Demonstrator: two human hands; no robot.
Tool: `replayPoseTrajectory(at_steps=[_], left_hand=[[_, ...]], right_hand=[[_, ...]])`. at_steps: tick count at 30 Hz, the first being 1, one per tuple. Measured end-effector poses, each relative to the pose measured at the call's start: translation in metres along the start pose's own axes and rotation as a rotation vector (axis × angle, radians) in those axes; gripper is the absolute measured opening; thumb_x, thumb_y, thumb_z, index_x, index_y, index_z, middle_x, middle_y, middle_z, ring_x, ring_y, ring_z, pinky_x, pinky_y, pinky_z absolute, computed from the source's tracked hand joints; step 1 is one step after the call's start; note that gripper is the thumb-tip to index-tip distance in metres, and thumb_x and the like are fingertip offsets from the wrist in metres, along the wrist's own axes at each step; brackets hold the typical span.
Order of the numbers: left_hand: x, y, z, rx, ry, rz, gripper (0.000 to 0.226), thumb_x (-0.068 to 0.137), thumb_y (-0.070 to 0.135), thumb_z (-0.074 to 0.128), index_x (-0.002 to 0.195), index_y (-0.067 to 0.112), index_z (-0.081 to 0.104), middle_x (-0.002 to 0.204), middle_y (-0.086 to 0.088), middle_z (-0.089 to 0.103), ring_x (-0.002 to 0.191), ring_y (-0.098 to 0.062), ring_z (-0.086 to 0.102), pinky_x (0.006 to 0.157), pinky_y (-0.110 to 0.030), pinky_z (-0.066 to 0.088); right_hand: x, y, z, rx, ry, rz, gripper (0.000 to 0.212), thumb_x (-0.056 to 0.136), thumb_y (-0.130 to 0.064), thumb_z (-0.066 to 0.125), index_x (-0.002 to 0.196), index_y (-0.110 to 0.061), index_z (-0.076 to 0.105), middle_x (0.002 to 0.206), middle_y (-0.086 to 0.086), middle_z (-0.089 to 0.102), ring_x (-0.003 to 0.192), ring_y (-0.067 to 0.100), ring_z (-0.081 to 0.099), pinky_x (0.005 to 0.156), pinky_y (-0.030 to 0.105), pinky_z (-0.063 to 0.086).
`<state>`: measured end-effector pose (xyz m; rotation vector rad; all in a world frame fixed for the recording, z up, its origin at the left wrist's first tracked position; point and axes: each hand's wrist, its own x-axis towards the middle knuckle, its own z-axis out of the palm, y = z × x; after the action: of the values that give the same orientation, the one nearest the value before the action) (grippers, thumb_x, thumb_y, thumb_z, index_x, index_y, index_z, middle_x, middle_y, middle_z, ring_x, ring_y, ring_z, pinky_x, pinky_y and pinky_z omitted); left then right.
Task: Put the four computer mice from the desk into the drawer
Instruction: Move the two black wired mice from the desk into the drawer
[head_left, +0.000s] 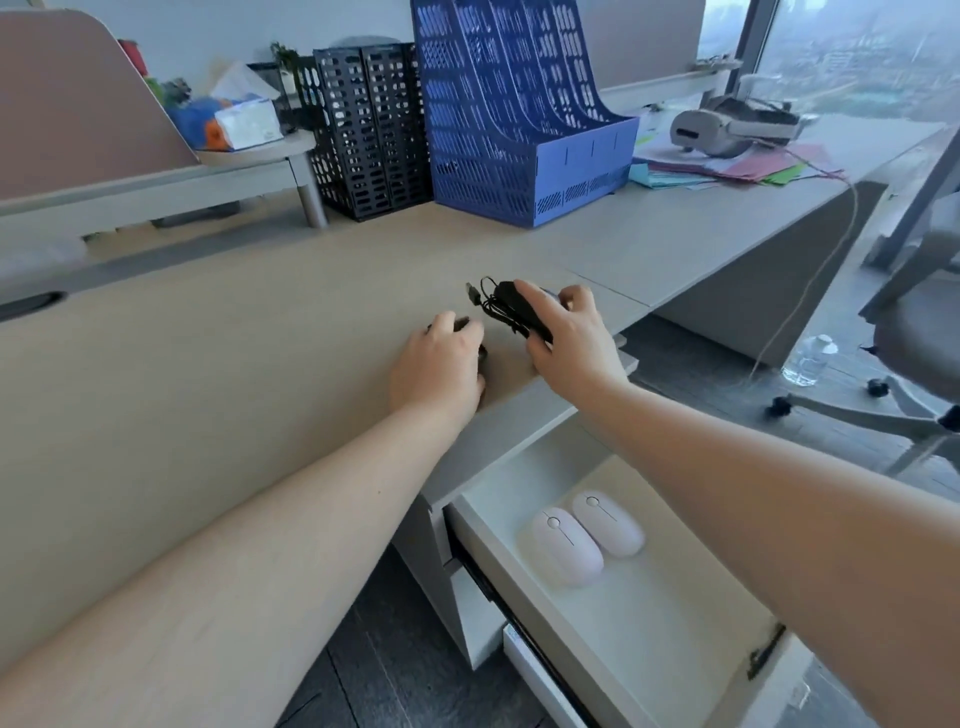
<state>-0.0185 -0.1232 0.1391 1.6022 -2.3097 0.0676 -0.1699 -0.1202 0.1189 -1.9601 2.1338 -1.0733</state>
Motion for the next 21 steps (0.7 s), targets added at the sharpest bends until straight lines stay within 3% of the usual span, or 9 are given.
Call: replayPoseTrajectory(at_steps=[4,7,12,16,21], left_hand=[[-0.038,0.037,-0.015,0.045,0.015,0.100,0.038,0.088,0.009,0.052,0.124,0.021,0.052,0.124,-0.004,0.051,0.107,-0.034,0.052,0.068,-0.034,0.035],[-0.069,0.071,-0.014,0.024,-0.014,0.192,0.038,0.089,0.011,0.054,0.125,0.021,0.052,0.129,-0.004,0.050,0.113,-0.033,0.049,0.073,-0.038,0.044],[-0.119,0.122,0.012,0.032,-0.186,0.261,0.031,0.086,0.007,0.056,0.117,0.013,0.053,0.129,-0.008,0.047,0.118,-0.034,0.045,0.070,-0.039,0.043],[-0.146,0.145,0.044,0.036,-0.304,0.240,0.024,0.091,0.011,0.054,0.115,0.012,0.052,0.124,-0.011,0.048,0.110,-0.034,0.047,0.067,-0.037,0.039],[-0.160,0.160,0.079,0.055,-0.417,0.205,0.031,0.091,0.001,0.048,0.120,0.009,0.054,0.126,-0.014,0.050,0.120,-0.037,0.045,0.086,-0.042,0.048]], right_hand=[[-0.052,0.019,-0.040,0.023,0.031,0.048,0.056,0.088,-0.018,0.049,0.138,-0.041,0.038,0.124,0.008,0.042,0.099,0.029,0.053,0.082,0.036,0.050],[-0.093,0.040,-0.064,-0.010,0.009,0.101,0.056,0.088,-0.020,0.051,0.139,-0.040,0.039,0.121,0.007,0.044,0.095,0.028,0.055,0.080,0.037,0.052],[-0.151,0.085,-0.081,-0.154,-0.183,0.160,0.054,0.089,-0.022,0.053,0.138,-0.039,0.040,0.116,0.010,0.046,0.088,0.032,0.057,0.077,0.038,0.054],[-0.179,0.108,-0.074,-0.200,-0.352,0.165,0.052,0.089,-0.026,0.054,0.137,-0.040,0.042,0.109,0.010,0.048,0.087,0.033,0.061,0.073,0.037,0.054],[-0.190,0.126,-0.064,-0.261,-0.525,0.213,0.051,0.088,-0.031,0.052,0.136,-0.045,0.039,0.104,0.004,0.042,0.085,0.031,0.060,0.078,0.037,0.054]])
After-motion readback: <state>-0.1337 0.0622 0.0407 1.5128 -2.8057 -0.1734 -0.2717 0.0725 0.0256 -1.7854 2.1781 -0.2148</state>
